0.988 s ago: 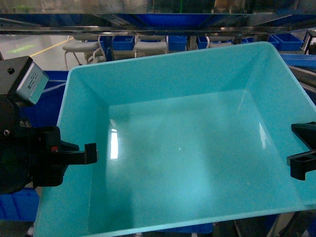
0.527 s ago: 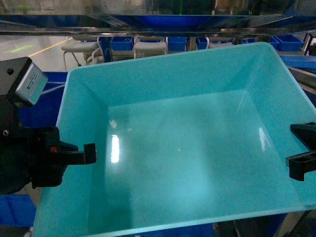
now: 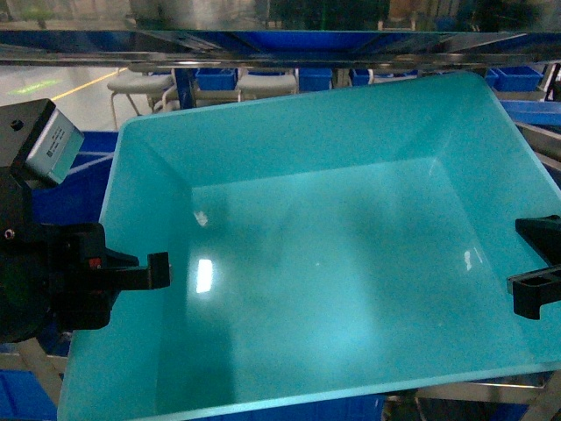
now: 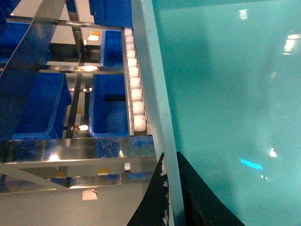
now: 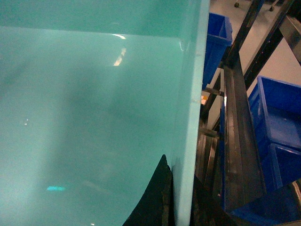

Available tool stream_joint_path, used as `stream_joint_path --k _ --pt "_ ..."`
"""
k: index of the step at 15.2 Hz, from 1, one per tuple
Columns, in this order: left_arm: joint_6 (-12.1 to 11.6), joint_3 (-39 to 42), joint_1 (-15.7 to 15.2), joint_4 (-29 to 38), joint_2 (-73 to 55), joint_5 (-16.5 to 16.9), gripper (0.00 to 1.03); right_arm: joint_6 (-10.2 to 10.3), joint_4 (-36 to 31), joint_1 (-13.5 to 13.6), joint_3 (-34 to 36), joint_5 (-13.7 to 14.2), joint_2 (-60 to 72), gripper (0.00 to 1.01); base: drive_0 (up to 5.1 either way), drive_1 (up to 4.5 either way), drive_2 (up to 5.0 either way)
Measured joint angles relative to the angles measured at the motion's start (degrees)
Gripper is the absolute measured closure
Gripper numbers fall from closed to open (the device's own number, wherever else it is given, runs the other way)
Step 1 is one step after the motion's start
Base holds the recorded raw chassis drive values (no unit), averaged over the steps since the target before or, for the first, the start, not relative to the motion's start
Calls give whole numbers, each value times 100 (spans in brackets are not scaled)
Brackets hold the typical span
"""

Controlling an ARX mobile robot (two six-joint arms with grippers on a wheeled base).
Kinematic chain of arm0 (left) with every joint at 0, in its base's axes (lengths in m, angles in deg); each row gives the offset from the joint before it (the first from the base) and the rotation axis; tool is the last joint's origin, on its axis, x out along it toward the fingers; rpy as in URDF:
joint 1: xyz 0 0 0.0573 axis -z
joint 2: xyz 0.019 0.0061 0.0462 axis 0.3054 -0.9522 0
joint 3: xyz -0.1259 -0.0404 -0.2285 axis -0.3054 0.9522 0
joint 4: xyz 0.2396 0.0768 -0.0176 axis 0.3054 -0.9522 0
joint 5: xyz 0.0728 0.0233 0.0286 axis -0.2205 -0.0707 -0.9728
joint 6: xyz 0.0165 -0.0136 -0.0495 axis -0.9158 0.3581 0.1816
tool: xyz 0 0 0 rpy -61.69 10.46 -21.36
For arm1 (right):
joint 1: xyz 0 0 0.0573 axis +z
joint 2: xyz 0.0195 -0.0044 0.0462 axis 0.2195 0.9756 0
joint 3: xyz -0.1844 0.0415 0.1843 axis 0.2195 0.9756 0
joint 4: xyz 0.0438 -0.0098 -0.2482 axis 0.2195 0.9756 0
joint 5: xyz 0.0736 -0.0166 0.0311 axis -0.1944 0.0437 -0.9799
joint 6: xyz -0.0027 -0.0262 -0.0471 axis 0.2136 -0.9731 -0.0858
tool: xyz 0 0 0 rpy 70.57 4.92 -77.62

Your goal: Organize blue bins on left shelf correctly

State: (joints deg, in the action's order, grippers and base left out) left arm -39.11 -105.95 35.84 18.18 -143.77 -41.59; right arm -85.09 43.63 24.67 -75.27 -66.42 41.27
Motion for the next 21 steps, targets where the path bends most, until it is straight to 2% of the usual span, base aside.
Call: stream_joint_path --k 6,11,14,17,21 --pt "-4 0 0 22 -15 4 101 -2 15 -2 0 2 0 99 0 0 0" --pt "-118 -459 -37 328 -1102 63 101 2 232 -166 -516 -7 857 99 0 0 0" --pt "-264 -717 -129 501 -1655 68 101 24 236 -160 -756 -35 1335 99 0 0 0" --pt "-420 -999 -240 586 -2157 98 101 188 212 -96 -907 28 1770 99 0 0 0" --pt "-590 -1484 -422 595 -2837 151 101 195 59 -31 -1499 127 2782 99 0 0 0"
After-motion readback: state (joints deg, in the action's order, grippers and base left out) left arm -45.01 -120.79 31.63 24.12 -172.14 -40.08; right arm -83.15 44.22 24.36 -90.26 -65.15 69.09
